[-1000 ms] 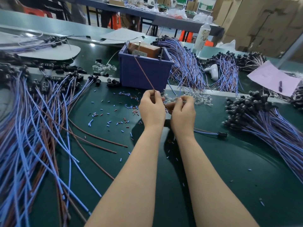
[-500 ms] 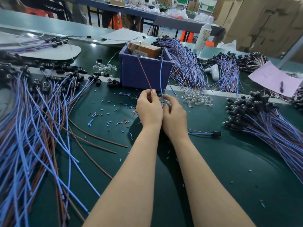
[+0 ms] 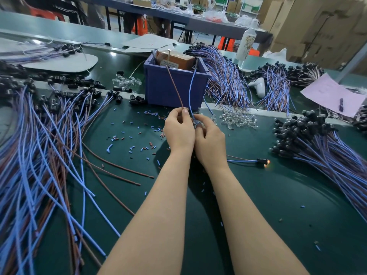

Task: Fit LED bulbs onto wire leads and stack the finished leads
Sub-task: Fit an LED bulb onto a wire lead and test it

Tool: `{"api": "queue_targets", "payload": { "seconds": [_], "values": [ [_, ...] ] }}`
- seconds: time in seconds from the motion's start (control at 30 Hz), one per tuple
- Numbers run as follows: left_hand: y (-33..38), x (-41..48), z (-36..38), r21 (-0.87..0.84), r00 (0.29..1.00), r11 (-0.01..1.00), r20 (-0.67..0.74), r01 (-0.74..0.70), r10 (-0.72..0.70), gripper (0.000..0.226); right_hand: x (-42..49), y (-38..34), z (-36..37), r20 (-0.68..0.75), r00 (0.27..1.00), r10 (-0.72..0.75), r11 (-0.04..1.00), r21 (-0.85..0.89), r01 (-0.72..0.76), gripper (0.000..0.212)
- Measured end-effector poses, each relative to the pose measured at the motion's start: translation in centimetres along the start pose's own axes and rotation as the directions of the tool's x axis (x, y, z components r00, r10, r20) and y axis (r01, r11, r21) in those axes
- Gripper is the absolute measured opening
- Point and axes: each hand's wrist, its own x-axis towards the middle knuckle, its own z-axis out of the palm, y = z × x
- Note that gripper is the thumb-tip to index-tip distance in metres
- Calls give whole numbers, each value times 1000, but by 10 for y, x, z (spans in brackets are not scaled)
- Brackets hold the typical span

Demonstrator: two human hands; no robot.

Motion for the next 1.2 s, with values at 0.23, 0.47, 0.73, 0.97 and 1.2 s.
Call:
{"api": "queue_targets", "payload": {
  "seconds": [0.23, 0.47, 0.73, 0.97, 1.2],
  "values": [
    [-1, 1, 0, -1, 1000, 1000, 5, -4, 4, 20, -1, -2, 0, 4, 1000, -10, 1000, -17, 10, 37],
    [-2, 5, -1, -5, 1000, 1000, 12, 10, -10, 20, -1, -1, 0, 11, 999, -32, 999, -25, 32, 37],
    [-2, 4, -2, -15, 1000, 1000, 19, 22, -22, 19, 0, -1, -1, 14, 999, -44, 999, -25, 45, 38],
    [-3, 5, -1, -21, 1000, 1000, 18, 18, -18, 18, 0, -1, -2, 15, 999, -45, 999, -17, 46, 37],
    [12, 3, -4, 32, 993, 996, 90, -78, 75, 25, -1, -6, -5, 10, 996, -93, 995, -16, 93, 34]
  ]
}}
